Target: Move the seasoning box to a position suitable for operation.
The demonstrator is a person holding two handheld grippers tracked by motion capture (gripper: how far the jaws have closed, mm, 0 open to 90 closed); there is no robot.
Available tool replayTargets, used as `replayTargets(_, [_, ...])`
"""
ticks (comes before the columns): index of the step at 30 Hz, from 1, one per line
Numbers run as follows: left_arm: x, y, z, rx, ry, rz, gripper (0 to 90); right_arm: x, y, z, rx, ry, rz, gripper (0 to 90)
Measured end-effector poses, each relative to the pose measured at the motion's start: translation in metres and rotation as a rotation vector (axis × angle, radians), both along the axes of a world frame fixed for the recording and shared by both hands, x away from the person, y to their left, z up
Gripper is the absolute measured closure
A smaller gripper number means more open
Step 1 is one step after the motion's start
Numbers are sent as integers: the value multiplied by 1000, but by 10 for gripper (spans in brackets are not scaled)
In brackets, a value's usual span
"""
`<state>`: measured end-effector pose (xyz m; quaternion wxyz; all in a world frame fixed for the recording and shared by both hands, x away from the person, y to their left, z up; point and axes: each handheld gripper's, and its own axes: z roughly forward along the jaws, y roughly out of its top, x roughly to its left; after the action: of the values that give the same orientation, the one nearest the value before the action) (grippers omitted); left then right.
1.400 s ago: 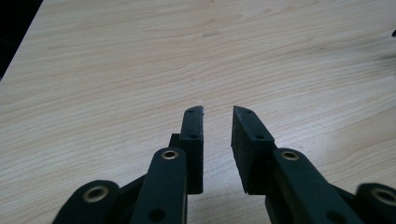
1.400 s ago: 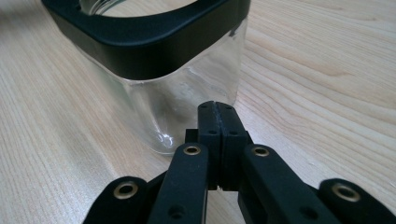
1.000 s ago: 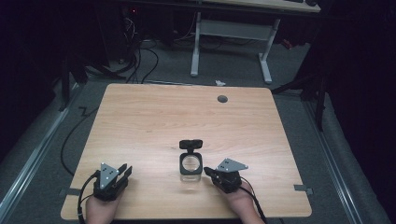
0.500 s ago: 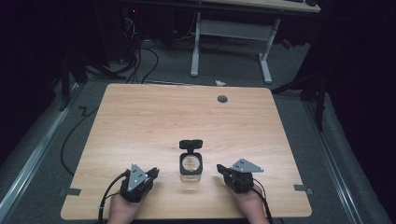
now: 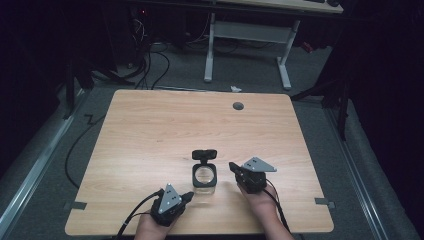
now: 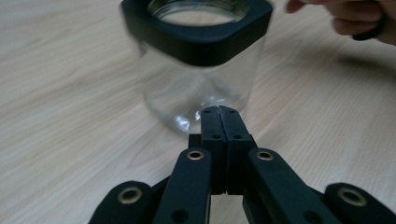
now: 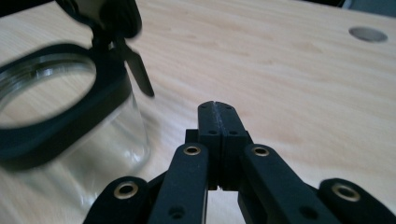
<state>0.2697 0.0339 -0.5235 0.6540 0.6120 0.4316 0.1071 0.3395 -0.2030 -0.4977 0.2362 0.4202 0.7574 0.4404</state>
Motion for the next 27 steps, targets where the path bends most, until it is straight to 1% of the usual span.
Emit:
replayTargets(2, [2, -6, 1, -17, 5, 5, 898, 8, 5, 4, 14, -5, 11, 900])
replayTargets(7, [0, -16, -5, 18, -3, -10, 900, 21, 15, 14, 51, -9, 21, 900])
replayTargets(9, [1, -18, -8, 27, -4, -6, 900, 26, 18, 20, 57, -21, 23, 900])
replayTargets(12, [2, -18, -9, 18, 1, 1, 898, 31, 21, 30, 71, -42, 28, 900])
replayTargets(16, [4, -18, -10, 17, 6, 5, 896, 34, 25, 41, 84, -62, 31, 900])
replayTargets(19, [4, -18, -11, 14, 7, 9, 895, 34, 29, 45, 82, -78, 42, 900])
replayTargets(25, [4, -19, -11, 13, 8, 8, 895, 34, 33, 46, 90, -83, 59, 900])
replayTargets(27, [4, -19, -11, 13, 8, 8, 896, 32, 34, 47, 84, -88, 64, 900])
